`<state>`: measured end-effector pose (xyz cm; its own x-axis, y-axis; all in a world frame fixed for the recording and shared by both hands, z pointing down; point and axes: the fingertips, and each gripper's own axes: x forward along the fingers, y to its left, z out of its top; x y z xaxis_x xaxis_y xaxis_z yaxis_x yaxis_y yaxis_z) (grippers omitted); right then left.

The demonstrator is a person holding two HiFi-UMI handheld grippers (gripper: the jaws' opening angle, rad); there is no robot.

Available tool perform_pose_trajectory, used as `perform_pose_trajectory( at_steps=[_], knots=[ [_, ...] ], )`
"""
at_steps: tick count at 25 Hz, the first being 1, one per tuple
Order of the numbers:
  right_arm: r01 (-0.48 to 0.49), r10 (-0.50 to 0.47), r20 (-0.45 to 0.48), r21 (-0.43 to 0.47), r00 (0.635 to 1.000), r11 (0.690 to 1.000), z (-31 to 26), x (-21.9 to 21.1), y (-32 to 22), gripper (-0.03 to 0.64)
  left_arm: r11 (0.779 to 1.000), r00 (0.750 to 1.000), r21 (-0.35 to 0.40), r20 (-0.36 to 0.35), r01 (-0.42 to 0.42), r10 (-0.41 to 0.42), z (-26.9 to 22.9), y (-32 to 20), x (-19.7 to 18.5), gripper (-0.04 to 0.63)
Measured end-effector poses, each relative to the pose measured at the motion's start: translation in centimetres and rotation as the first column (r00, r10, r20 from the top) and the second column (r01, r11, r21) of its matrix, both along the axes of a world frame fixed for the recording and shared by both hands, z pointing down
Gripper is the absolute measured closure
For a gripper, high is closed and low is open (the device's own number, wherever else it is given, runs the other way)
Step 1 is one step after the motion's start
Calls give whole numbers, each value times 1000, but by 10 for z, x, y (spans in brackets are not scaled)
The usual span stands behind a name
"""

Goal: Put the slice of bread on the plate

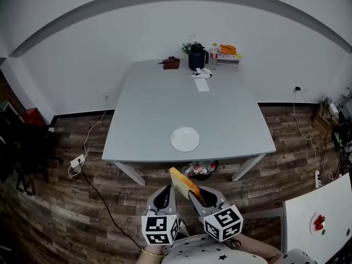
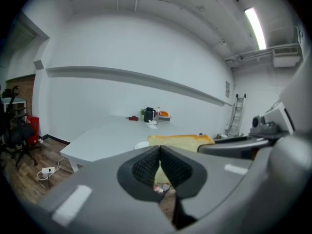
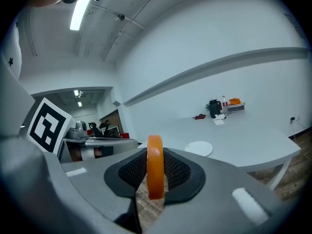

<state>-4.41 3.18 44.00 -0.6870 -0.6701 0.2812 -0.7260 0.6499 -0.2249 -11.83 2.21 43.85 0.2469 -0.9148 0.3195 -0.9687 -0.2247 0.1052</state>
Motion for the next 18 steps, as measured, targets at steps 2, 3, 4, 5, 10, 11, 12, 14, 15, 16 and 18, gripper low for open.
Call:
perform_pose_trajectory(
  at_steps=[2,3,4,5,10,11,12,14,15,16,18],
  knots=[
    [-19,19,7,-13,1000,1000,1,-15,-20,529,1000,1000,-11,-5,-12,12,3,-19,-18,586],
    [-32,32,11,-20,999,999,2,-21,-29,529,1000,1000,-16,-9,-17,17,4,-28,-26,586],
    [-46,47,15,-29,999,998,3,-26,-38,529,999,1000,-23,-13,-23,22,6,-36,-33,586],
    [-61,62,17,-38,998,997,5,-29,-46,531,999,999,-30,-17,-29,29,9,-44,-39,586],
    [-119,120,5,-95,993,988,17,-29,-76,531,996,997,-65,-43,-66,63,25,-67,-50,587],
    [-129,130,2,-109,992,986,20,-27,-80,531,995,997,-72,-49,-68,65,29,-70,-50,586],
    [-138,139,0,-122,990,983,23,-24,-84,529,995,996,-78,-55,-69,65,32,-73,-51,586],
    [-155,157,-4,-144,988,977,29,-19,-96,531,994,996,-87,-65,-70,64,36,-81,-51,587],
    [-163,164,-6,-156,987,974,31,-16,-103,531,993,995,-91,-70,-71,65,38,-85,-51,588],
    [-169,170,-7,-169,985,971,34,-13,-110,531,993,995,-95,-75,-74,67,40,-88,-51,586],
    [-177,179,-6,-193,984,965,39,-9,-130,529,992,994,-101,-87,-79,70,43,-96,-51,586]
  ],
)
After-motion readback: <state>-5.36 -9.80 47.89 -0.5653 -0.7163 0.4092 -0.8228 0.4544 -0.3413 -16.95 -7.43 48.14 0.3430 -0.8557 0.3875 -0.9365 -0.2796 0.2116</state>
